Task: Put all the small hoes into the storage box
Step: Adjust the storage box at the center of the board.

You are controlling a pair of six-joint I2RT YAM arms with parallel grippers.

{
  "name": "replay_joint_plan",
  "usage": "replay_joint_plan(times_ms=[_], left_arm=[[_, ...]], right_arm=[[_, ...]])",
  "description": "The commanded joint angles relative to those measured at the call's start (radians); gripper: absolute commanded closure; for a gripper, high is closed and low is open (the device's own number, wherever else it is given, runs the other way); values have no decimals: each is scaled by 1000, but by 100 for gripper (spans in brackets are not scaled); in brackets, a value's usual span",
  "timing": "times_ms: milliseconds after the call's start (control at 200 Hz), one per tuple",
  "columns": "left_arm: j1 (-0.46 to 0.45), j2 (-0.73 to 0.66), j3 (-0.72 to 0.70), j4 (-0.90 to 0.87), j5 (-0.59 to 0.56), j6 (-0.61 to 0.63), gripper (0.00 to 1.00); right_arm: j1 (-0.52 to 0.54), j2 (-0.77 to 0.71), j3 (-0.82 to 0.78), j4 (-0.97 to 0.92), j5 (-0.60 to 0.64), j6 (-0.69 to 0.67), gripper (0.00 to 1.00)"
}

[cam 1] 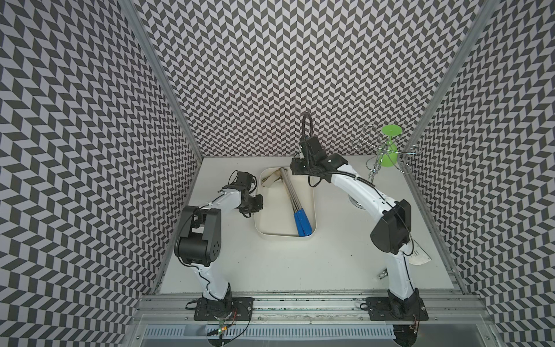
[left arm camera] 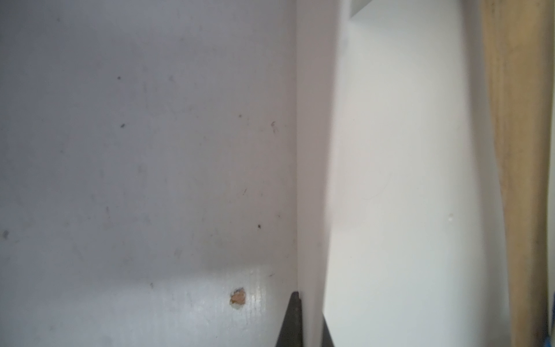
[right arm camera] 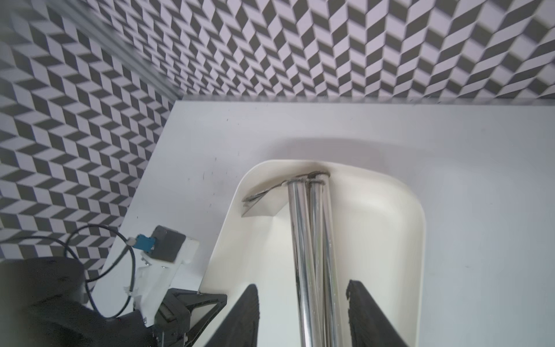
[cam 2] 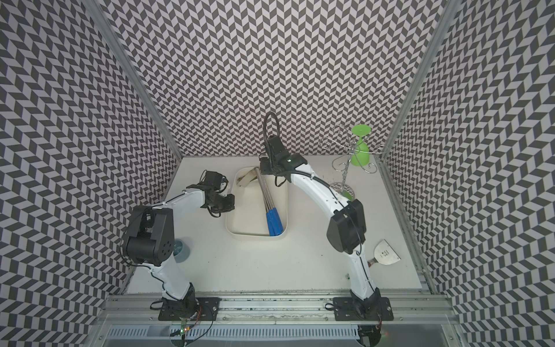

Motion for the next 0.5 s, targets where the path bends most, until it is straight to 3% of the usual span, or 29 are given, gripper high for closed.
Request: replay_joint_plan(times_ms=[0, 295, 496], left_arm=[[-48, 24, 88, 37, 127, -20, 100], [-87, 76, 179, 33, 121, -50, 92], [-95, 26, 126, 42, 134, -93, 91]], right_arm=[[-29, -57, -78, 26, 39, 3, 51], [-40, -162, -249, 66, 42, 0, 52], [-39, -212, -312, 103, 40, 0, 52]])
